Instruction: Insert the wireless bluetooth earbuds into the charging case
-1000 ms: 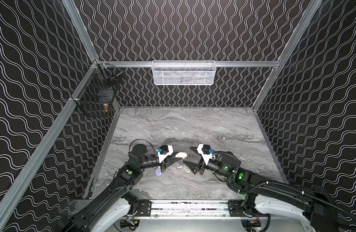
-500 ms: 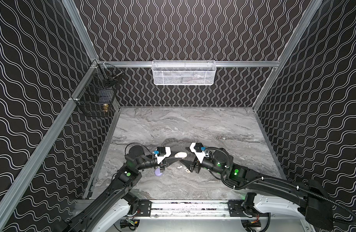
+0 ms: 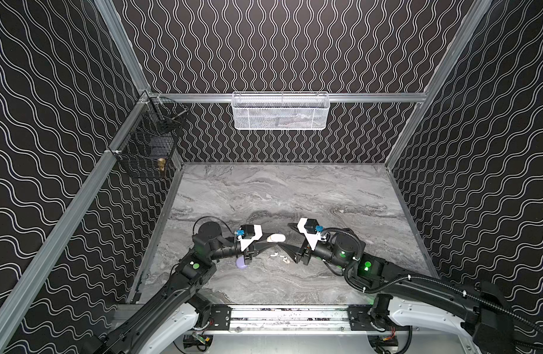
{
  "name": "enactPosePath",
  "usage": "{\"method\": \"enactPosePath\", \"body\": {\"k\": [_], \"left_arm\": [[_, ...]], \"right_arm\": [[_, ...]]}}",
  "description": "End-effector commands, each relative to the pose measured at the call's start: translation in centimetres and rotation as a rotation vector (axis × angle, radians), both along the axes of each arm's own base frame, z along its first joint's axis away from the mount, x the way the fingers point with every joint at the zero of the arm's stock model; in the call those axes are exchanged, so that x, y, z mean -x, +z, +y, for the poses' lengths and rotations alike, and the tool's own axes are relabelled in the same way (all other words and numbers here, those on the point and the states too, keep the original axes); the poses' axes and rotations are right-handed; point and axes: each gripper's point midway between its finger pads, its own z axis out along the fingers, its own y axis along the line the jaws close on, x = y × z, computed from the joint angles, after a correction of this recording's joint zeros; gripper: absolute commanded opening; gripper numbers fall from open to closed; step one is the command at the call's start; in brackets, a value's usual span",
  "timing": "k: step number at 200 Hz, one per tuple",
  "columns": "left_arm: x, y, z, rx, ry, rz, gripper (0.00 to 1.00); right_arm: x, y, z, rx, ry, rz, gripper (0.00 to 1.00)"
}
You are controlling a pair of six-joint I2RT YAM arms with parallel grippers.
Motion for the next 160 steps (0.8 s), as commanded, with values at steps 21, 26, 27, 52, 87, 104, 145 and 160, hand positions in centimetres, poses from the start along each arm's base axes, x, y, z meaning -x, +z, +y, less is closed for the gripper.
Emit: {"method": "enactPosePath", "body": {"k": [21,26,27,52,87,104,145,160], "left_arm": [[1.3,0.3,-0.4,-0.002,-0.075,-0.029,0.0],[1.4,0.4,-0.4,-0.002,-0.076,-0.031,0.0],[1.3,0.4,-0.4,-0.002,-0.075,-0.03,0.0],[1.3,0.2,-0.4,-0.005,-0.075,-0.027,0.0],[1.3,0.2,-0.4,-0.007,-0.074,-0.027,0.0],[1.4,0.2,-0.5,-0.006,-0.077,-0.028,0.0],[1.4,0.2,-0.5,-0.007,-0.078,-0.027,0.0],[1.4,0.1,-0.5,-0.007,-0.078,-0.026,0.0]], "right_arm": [[-1.3,1.4,-0.6,-0.04,-0.083,-0.024,0.71],[-1.3,1.5,-0.7,-0.044,-0.083,-0.027,0.71],[-1.3,1.5,-0.7,-0.044,-0.083,-0.027,0.71],[-1.1,1.8,-1.0,-0.06,-0.083,-0.027,0.69],[-1.3,2.0,-1.3,-0.069,-0.102,-0.023,0.66],[-1.4,1.9,-1.4,-0.07,-0.109,-0.019,0.64],[-1.7,1.8,-1.3,-0.066,-0.122,-0.012,0.62],[-2.0,1.8,-1.4,-0.066,-0.141,-0.009,0.6]]}}
